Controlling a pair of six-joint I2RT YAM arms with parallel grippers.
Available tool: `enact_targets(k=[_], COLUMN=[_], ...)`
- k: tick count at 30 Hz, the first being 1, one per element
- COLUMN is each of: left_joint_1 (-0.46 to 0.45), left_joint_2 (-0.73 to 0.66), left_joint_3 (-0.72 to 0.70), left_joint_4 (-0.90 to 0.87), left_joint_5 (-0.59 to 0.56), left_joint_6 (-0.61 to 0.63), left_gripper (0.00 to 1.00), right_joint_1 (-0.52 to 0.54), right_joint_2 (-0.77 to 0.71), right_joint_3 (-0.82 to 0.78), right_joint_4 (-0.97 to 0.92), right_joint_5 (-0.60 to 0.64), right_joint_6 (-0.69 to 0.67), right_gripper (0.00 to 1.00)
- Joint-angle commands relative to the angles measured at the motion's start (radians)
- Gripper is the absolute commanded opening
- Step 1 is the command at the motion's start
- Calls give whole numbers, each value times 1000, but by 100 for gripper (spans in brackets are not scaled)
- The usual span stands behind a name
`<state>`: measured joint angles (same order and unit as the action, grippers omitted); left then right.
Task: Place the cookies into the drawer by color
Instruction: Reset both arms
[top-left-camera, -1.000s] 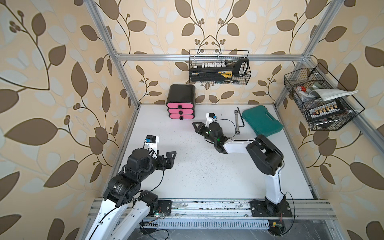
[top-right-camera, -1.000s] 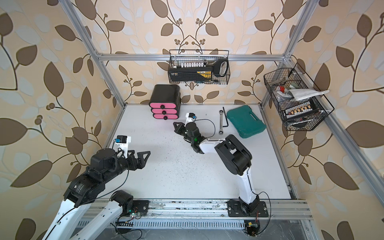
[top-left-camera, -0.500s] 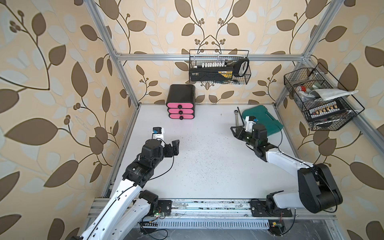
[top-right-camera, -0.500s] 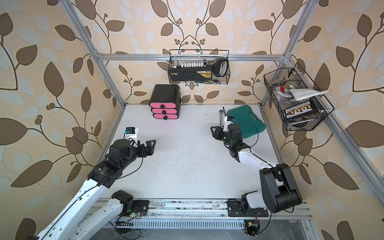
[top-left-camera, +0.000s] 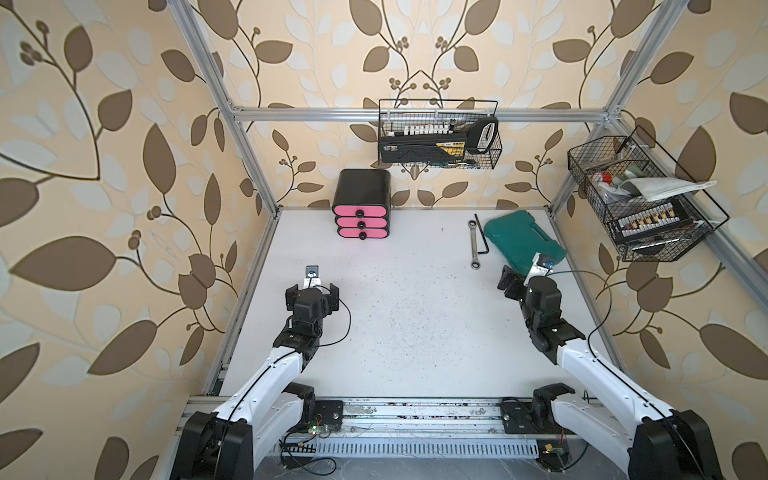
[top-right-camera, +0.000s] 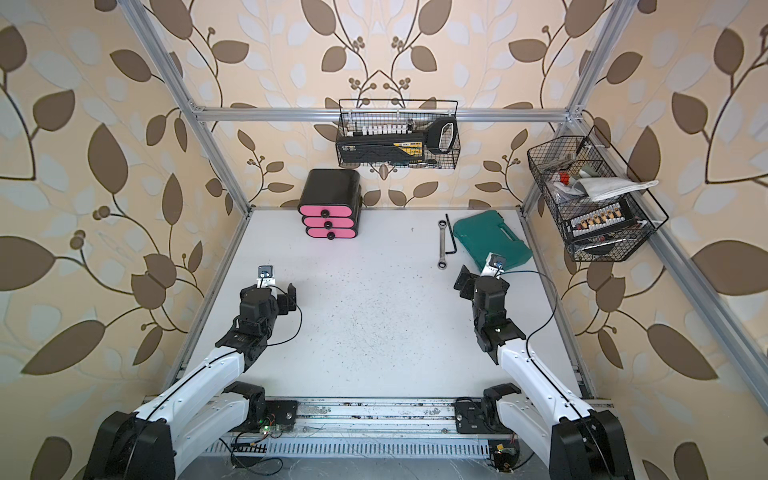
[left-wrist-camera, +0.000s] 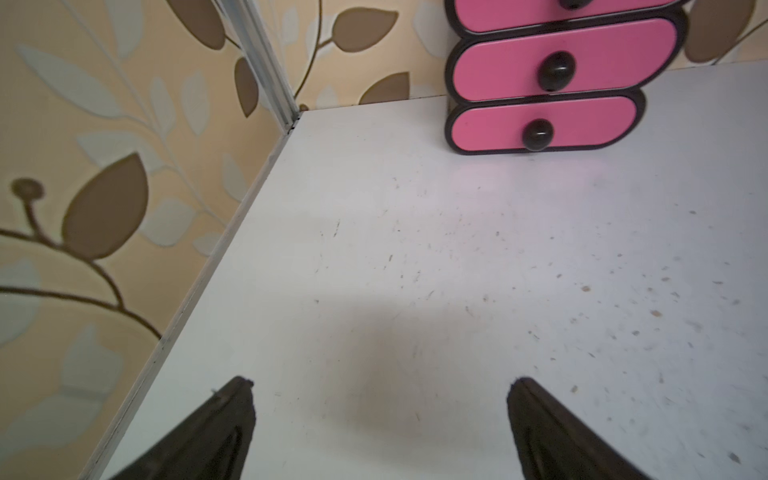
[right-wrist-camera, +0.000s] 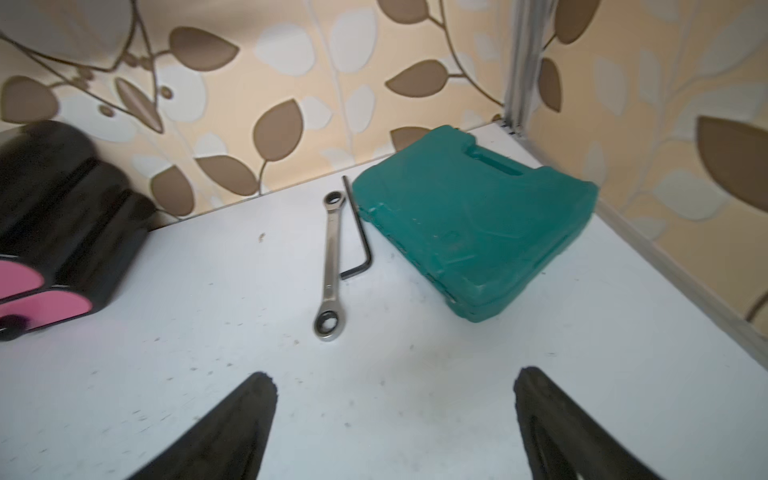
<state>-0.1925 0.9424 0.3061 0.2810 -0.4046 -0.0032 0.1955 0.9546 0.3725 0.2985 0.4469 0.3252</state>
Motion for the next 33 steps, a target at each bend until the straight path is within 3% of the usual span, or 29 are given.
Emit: enact_targets(k=[1, 8, 12, 14, 16, 17, 18, 20, 22, 25, 33], left_joint_1=[76, 195, 257, 287, 323, 345, 346, 344, 343, 341, 335], left_joint_2=[46, 223, 350, 425, 517, 543, 539, 555, 552, 547, 546], left_joint_3=[2, 5, 49, 56, 80, 95, 97, 95, 97, 91, 91], left_joint_4=[175, 314, 346, 416, 438, 427, 415, 430, 428, 434, 432], left_joint_5=[80, 206, 299, 377, 429, 466, 478, 492, 489, 489, 480], left_joint_6=[-2, -38, -67, -81, -104, -112, -105, -98, -96, -95, -92], left_gripper=[98, 98, 98, 98, 98, 98, 98, 98, 98, 98, 98], right_joint_1=[-8, -19, -38, -49, -85, -96, -91, -92, -94, -91, -95], right_joint_2=[19, 338, 519, 518, 527, 585, 611, 542, 592, 561, 578], right_joint_3=[-138, -152, -103, -60, -88, -104, -111, -76, -69, -46, -52], right_joint_4=[304, 639, 762, 644, 670, 781, 853, 662, 737, 635, 679], right_joint_5=[157, 183, 94, -10, -78, -99, -95, -96, -94, -94, -102], right_joint_6=[-161, -286, -331, -330, -299, -316, -335, -300, -323, -306, -314], right_gripper=[95, 98, 96, 90, 92, 93, 94, 96, 99, 99, 99])
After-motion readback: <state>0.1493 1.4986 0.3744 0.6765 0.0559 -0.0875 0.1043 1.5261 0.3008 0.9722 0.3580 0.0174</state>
